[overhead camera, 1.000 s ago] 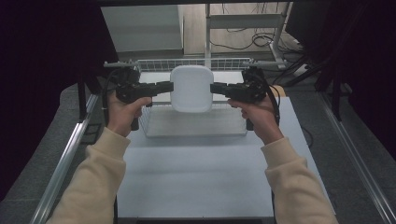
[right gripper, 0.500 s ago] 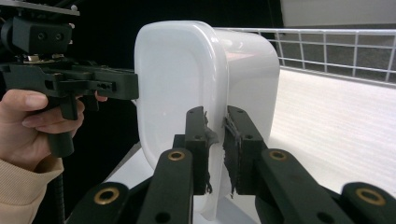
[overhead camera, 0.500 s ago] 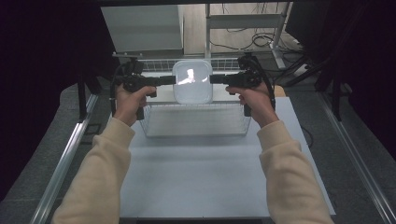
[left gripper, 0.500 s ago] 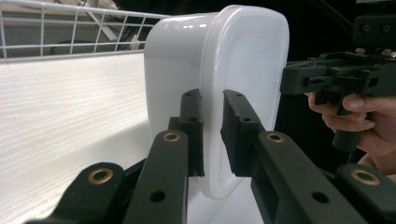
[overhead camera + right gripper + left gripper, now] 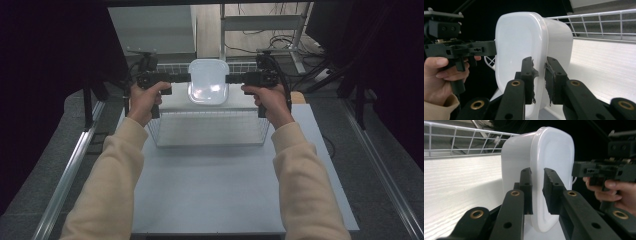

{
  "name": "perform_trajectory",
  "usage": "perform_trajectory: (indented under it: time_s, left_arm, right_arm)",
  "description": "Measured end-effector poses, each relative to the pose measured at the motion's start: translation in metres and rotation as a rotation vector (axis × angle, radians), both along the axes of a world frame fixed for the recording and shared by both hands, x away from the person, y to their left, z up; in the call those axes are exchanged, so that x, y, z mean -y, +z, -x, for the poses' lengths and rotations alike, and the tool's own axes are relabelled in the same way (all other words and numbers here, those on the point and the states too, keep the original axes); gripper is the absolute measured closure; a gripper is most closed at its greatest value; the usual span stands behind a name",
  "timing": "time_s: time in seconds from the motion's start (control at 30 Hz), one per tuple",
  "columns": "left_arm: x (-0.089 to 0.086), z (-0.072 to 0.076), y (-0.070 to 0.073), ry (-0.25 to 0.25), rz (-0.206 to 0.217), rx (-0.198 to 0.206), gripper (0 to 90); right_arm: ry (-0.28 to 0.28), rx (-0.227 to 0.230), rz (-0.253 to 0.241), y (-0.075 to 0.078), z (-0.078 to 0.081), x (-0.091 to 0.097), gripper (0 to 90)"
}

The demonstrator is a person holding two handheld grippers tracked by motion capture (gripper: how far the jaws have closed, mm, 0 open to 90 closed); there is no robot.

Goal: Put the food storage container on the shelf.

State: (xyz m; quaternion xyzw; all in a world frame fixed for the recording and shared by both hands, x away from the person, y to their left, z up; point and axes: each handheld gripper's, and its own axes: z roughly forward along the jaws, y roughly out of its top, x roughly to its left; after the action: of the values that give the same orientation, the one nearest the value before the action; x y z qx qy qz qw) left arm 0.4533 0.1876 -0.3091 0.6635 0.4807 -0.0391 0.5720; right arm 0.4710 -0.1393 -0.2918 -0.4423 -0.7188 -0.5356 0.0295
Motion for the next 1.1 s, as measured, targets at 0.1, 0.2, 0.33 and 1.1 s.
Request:
perform_trajectory:
  time_s: [0.1, 0.2, 0.33, 1.1]
  left_arm:
    - [0.000, -0.010, -0.007, 0.000, 0.011, -0.044, 75.6]
    - [-0.002, -0.014, -0.011, 0.002, 0.033, -0.056, 75.0]
    - [-0.002, -0.018, -0.015, 0.012, 0.066, -0.082, 73.2]
    - [-0.004, 0.020, -0.006, 0.040, -0.128, 0.092, 33.6]
  right_arm:
    - [-0.014, -0.036, -0.009, -0.004, -0.009, -0.002, 71.9]
    - [-0.031, -0.057, -0.018, -0.007, -0.013, -0.003, 70.6]
    - [-0.058, -0.108, -0.054, -0.014, -0.021, -0.003, 68.6]
    - [-0.039, 0.169, 0.059, 0.000, 0.022, 0.013, 35.2]
